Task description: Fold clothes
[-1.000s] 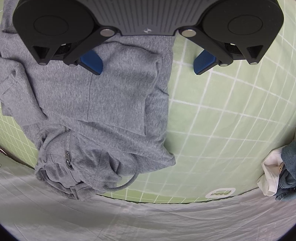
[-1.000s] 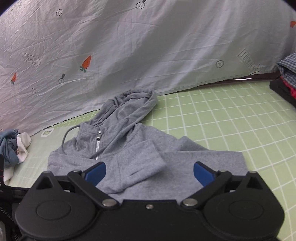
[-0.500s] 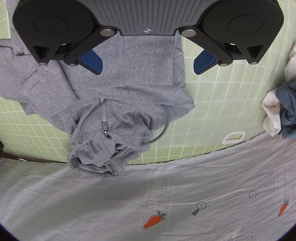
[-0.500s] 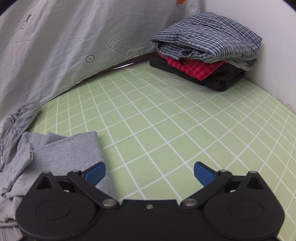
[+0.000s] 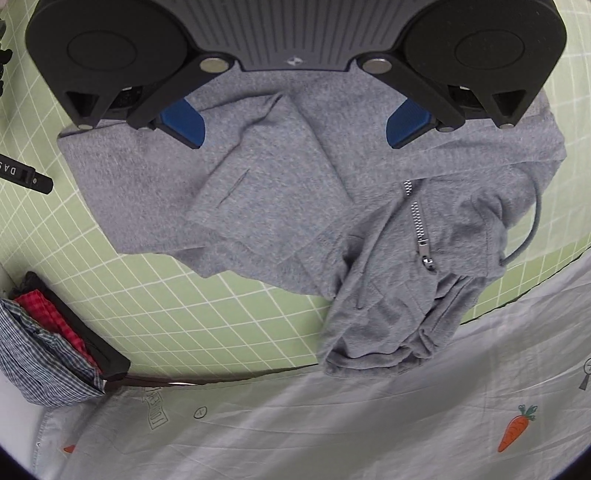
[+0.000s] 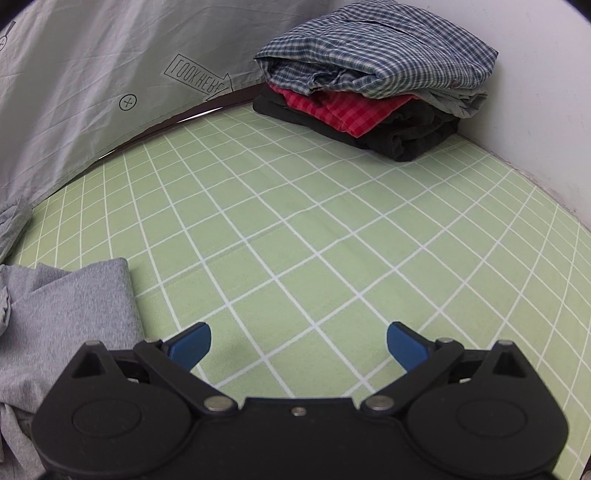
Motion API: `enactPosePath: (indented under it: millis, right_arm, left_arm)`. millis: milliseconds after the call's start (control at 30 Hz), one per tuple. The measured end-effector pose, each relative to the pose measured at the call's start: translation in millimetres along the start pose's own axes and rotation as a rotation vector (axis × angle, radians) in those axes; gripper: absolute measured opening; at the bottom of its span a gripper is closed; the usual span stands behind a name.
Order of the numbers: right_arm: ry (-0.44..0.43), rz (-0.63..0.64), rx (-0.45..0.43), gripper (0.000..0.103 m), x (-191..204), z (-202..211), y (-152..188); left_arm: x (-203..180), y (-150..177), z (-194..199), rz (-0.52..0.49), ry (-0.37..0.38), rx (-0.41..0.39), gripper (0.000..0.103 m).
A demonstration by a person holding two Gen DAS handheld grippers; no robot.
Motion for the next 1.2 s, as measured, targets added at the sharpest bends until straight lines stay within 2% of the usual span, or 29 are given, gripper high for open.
enactPosePath:
  millis: [133,233,300,333,400,433,500,1033,1200]
  right_arm:
    - [0.011,0.009,0.015,0.103,2,-7,2]
    - [0.004,0.019,0.030,0.103,6,-10,5]
    - [-0.006,0.029,0.035,0.103,9,-10,6]
    - [-0.009,0.035,0.032,0.103,10,-9,6]
    - [-0.016,0.046,0.025,0.103,13,-6,5]
    - [-0.019,0.050,0.021,0.103,14,-4,5]
    - [-0.025,0.059,0.013,0.103,16,-1,4]
    - [-0.104,0.204,-0.037,0.103,54,33,16]
    - [-0.122,0.278,-0.026,0.103,69,38,30]
  left_arm:
    - [-7,-2,-13,-0.030,0.007,0.017,0.101]
    - [-8,-2,-21,-0.037,0.011,0.035,0.088]
    - [-8,-2,-25,-0.027,0.035,0.040,0.064]
    - [-8,-3,-26,-0.014,0.047,0.037,0.059]
    - [-3,-5,-21,0.004,0.040,0.014,0.038]
    - [-1,-6,-19,0.012,0.035,0.002,0.032]
    - [4,-8,-12,0.033,0.026,-0.025,0.013]
    - [95,18,109,0.293,-0.158,-0.295,0.012]
    - [147,47,132,0.431,-0.256,-0.322,0.011]
Point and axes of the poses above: each gripper's, at about its wrist camera, not at the fingertips, and z roughly against the way its jaws point, x to its left, y to its underside, the point moved 10 cm from there along -z, roughly the way its jaws point, and after that the axes turned 10 degrees about -z, right-handed, at the moved point
